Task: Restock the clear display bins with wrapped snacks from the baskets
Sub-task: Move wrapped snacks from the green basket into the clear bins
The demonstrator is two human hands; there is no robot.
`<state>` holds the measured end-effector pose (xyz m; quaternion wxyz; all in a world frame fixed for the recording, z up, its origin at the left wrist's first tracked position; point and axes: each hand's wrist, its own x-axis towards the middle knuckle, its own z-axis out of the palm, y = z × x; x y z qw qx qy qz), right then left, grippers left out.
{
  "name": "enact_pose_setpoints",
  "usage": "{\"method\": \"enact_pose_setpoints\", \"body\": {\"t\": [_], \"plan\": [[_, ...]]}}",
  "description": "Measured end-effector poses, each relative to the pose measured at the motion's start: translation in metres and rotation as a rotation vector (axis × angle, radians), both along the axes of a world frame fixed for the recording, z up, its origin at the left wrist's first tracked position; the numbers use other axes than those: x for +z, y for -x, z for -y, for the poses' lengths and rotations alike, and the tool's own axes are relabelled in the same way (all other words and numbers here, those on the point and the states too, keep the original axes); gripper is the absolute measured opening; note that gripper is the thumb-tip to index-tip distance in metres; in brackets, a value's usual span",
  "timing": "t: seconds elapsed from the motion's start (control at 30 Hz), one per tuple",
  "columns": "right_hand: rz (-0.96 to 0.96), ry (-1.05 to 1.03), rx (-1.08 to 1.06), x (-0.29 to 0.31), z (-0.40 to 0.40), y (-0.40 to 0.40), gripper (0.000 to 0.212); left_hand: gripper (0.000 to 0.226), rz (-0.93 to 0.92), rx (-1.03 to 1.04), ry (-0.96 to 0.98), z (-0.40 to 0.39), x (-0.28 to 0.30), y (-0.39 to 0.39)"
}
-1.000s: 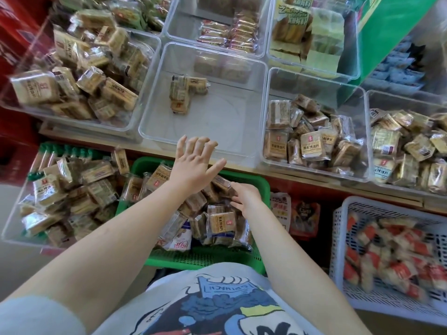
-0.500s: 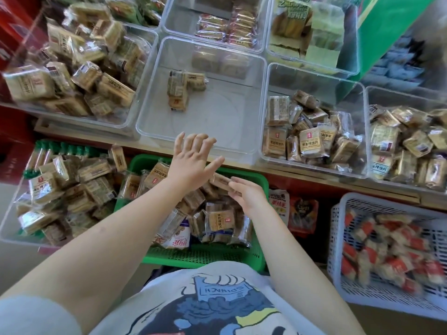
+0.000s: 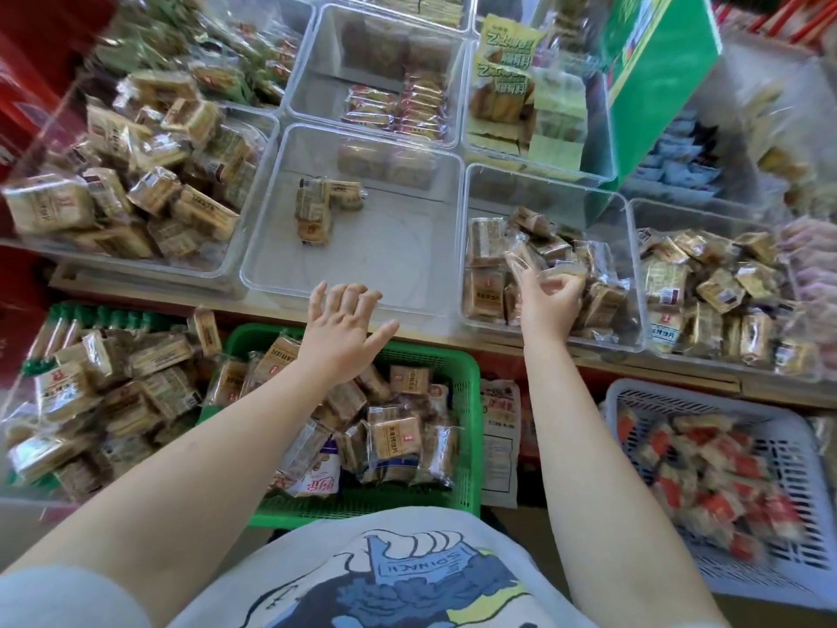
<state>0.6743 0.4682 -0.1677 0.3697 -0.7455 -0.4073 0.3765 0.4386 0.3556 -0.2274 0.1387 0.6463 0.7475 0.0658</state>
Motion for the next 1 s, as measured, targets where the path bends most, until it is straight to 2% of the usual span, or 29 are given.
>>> {"method": "enact_pose_setpoints", "body": {"t": [0.07,0.13,0.17,0.23,0.3,0.33,0.37,0.47,0.5,0.57,0.63,0.7,0.73,0.9,1.0], "plan": [[0.223,0.069,0.134,-0.016,-0.014,-0.002,0.036,0.060,0.002,-0.003,-0.008,0.000,-0.001,0.000],[0.382,0.161,0.289,-0.024,-0.019,-0.001,0.032,0.064,0.001,-0.007,-0.014,0.000,-0.002,0.001],[0.463,0.142,0.322,-0.024,-0.017,0.001,0.028,0.066,-0.002,-0.006,-0.015,0.000,-0.002,0.001],[0.585,-0.069,0.284,-0.020,-0.005,0.007,0.021,0.064,-0.010,-0.004,-0.018,0.000,-0.003,0.000],[0.530,-0.286,0.287,-0.015,0.018,0.017,0.013,0.061,-0.018,-0.007,-0.023,0.000,-0.005,0.000],[0.436,-0.292,0.358,-0.013,0.032,0.022,0.011,0.061,-0.025,-0.011,-0.025,0.000,-0.005,0.000],[0.319,-0.200,0.449,-0.016,0.046,0.027,0.011,0.061,-0.035,-0.017,-0.024,0.001,-0.006,0.000],[0.048,0.289,0.651,-0.044,0.076,0.038,0.012,0.064,-0.059,-0.022,-0.039,0.002,-0.008,0.001],[0.048,0.412,0.695,-0.056,0.081,0.038,0.012,0.065,-0.063,-0.020,-0.045,0.002,-0.009,0.000],[0.197,0.585,0.865,-0.079,0.091,0.037,0.014,0.064,-0.067,-0.020,-0.051,0.002,-0.010,0.000],[0.359,0.710,1.065,-0.096,0.104,0.037,0.032,0.063,-0.072,-0.022,-0.056,0.002,-0.011,0.000],[0.416,0.779,1.137,-0.104,0.114,0.039,0.054,0.062,-0.076,-0.022,-0.060,0.002,-0.011,0.001],[0.426,0.784,1.132,-0.106,0.117,0.040,0.058,0.062,-0.078,-0.023,-0.059,0.002,-0.012,0.001],[0.449,0.776,1.144,-0.107,0.116,0.042,0.051,0.063,-0.081,-0.023,-0.053,0.003,-0.012,0.001],[0.398,0.763,1.144,-0.106,0.115,0.040,0.048,0.062,-0.081,-0.022,-0.051,0.003,-0.012,0.000]]}}
